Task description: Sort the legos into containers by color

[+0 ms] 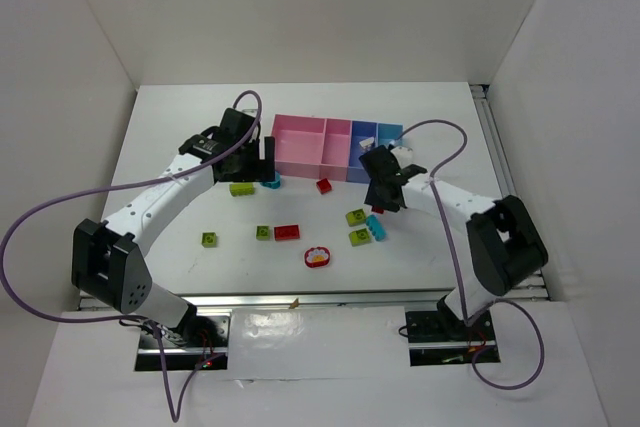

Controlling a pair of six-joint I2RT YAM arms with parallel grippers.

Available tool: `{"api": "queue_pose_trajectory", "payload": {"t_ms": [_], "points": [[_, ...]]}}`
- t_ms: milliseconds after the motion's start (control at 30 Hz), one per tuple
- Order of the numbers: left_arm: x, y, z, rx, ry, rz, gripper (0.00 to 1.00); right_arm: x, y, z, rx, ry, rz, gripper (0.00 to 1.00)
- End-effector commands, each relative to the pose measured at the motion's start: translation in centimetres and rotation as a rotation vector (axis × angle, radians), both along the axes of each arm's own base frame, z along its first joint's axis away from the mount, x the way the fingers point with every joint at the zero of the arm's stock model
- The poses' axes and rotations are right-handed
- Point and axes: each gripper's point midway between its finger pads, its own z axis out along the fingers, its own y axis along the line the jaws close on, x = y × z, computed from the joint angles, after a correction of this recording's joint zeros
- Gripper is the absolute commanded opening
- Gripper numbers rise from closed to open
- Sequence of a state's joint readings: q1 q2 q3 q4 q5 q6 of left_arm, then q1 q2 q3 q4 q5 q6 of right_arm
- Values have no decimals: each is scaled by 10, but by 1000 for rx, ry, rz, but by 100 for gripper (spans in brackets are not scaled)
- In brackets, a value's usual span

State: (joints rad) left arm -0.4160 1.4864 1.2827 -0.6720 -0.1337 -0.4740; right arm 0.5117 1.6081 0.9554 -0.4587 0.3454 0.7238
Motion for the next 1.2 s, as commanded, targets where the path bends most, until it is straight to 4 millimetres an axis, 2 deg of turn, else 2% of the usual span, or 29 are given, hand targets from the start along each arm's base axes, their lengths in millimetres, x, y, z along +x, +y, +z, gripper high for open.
{"api": "queue_pose_trajectory", "payload": {"t_ms": [0,100,167,200,267,333,400,433,467,600,633,667,733,800,867,900,967,1000,1033,1067,1100,1133,1167], "points": [[-1,2,5,12,-15,4,93,4,-13,59,-31,-136,-55,34],[-3,1,-7,12,19,5,93,10,-18,97,-22,-236,-65,34],[-3,-1,-10,8,31,0,93,21,-27,112,-26,-277,-80,34],[-3,-1,-14,13,41,0,93,32,-27,122,-32,-301,-73,34],[-3,-3,-14,1,45,2,93,48,-29,121,-57,-295,-72,34],[-1,-4,-10,-3,37,2,93,69,-26,134,-67,-333,-52,34],[-4,-3,-8,-3,37,2,93,85,-26,127,-98,-331,-50,34],[-5,0,-8,4,34,7,93,97,-30,133,-99,-350,-64,34],[-5,0,-8,4,34,7,93,108,-40,123,-112,-334,-92,34],[-10,2,-10,8,43,7,93,132,-48,109,-115,-329,-94,35],[-10,1,-6,-1,35,15,93,138,-47,113,-120,-337,-85,35],[-11,0,-6,-8,38,9,93,142,-51,101,-131,-314,-94,37],[-12,1,-10,-4,46,10,93,149,-54,98,-139,-312,-96,47],[-13,1,-7,-8,38,9,93,155,-52,99,-146,-314,-86,74],[-13,1,-7,-8,38,9,93,158,-51,104,-147,-325,-81,80],[-13,1,-7,-8,38,9,93,157,-52,117,-137,-352,-84,82],[-14,-2,-7,-8,38,0,93,146,-61,117,-163,-350,-103,82],[-14,-2,-7,-8,38,0,93,140,-64,130,-153,-379,-123,80],[-14,-2,-7,-8,38,0,93,134,-72,131,-154,-379,-135,75],[-14,-2,-7,-8,38,0,93,127,-76,131,-156,-381,-150,74],[-14,-2,-7,-8,38,0,93,114,-87,117,-166,-348,-169,72],[-12,-3,-6,-8,38,0,93,102,-101,119,-174,-336,-192,71],[-12,-3,-6,-2,37,-8,93,92,-108,112,-168,-309,-201,71]]}}
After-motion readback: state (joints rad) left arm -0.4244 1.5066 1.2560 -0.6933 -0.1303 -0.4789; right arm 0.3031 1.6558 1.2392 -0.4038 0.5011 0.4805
